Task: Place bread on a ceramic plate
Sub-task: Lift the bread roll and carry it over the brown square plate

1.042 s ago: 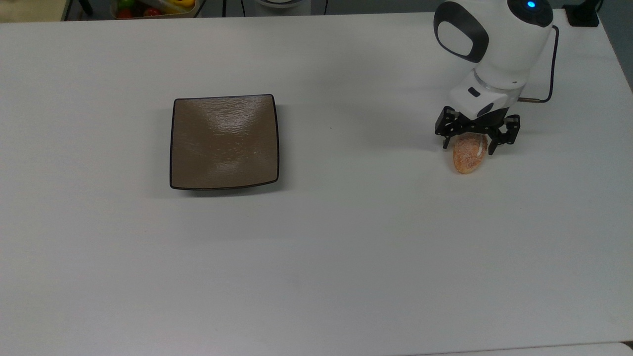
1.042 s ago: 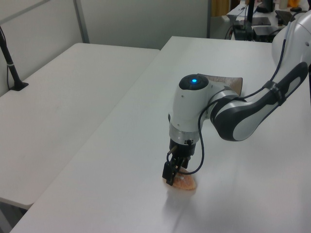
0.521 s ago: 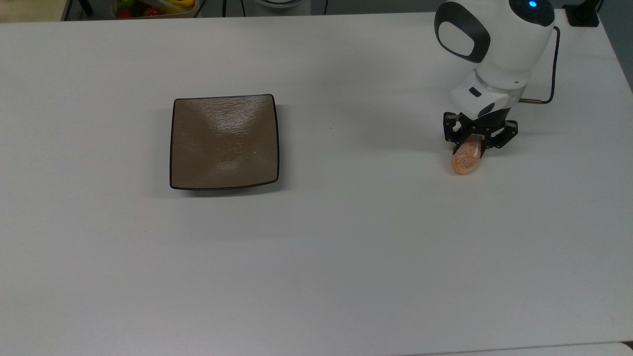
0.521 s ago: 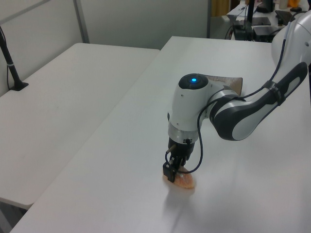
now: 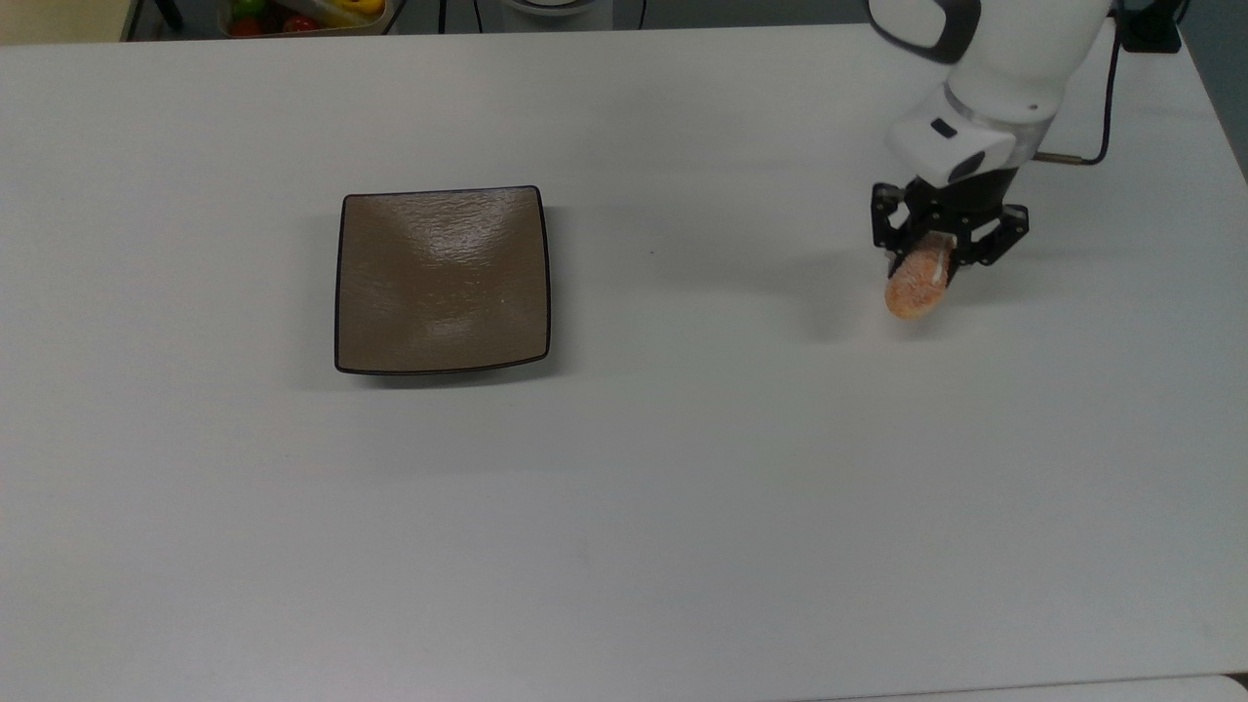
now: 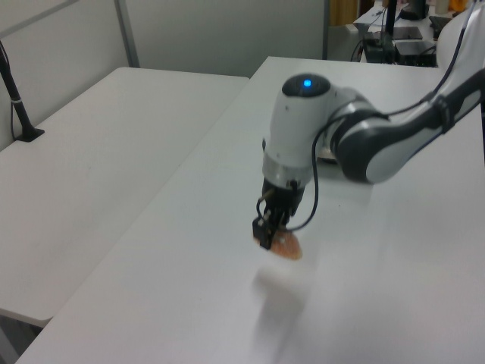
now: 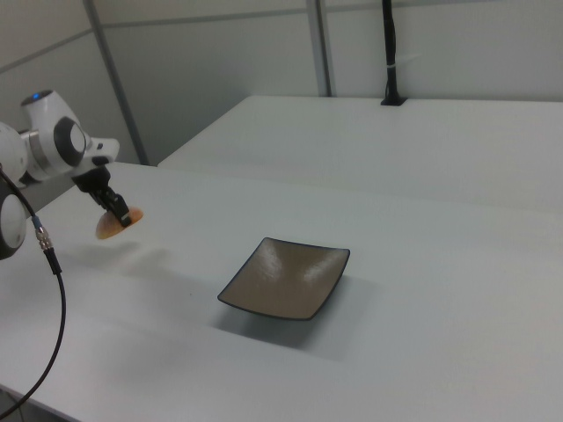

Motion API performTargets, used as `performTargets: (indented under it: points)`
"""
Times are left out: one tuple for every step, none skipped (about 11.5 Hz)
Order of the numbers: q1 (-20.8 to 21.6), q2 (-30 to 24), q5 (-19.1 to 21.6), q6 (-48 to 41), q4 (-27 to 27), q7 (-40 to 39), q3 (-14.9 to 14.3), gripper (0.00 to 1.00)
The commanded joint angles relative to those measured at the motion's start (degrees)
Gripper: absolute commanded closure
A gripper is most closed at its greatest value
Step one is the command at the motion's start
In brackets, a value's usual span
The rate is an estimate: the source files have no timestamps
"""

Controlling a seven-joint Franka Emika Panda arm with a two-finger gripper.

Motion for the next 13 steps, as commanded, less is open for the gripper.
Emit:
performTargets:
  points:
    - [-3.42,-7.88,-0.81,-4.57,-4.14,-2.54,-0.42,0.52]
    - [-4.83,-9.54,-0.81,-5.35,-4.84,-4.21,-0.51,0.52]
    - [-5.80,-10.52,-0.72,-6.84,-5.63,-8.14,-0.85,0.52]
    - [-7.11,-10.96,-0.63,-8.25,-5.64,-11.49,-1.64,0.52]
    - [-7.91,-11.40,-0.63,-9.74,-5.73,-13.96,-2.43,0.52]
    - [-8.44,-11.49,-0.55,-11.15,-5.82,-17.12,-3.57,0.52]
    - [-8.79,-11.67,-0.28,-12.55,-5.82,-19.32,-4.89,0.52]
    - [-8.97,-11.84,-0.28,-13.79,-6.08,-20.74,-6.55,0.52]
    - [-9.23,-12.80,-0.28,-13.89,-7.12,-22.75,-8.31,0.52]
    - [-9.50,-13.94,-0.28,-13.63,-9.05,-25.99,-9.98,0.52]
    - [-9.67,-14.91,-0.28,-13.62,-10.20,-29.42,-11.83,0.52]
    - [-10.02,-15.36,-0.19,-13.45,-10.91,-32.24,-13.67,0.52]
    - [-10.38,-15.45,-0.19,-13.27,-11.52,-34.53,-15.34,0.52]
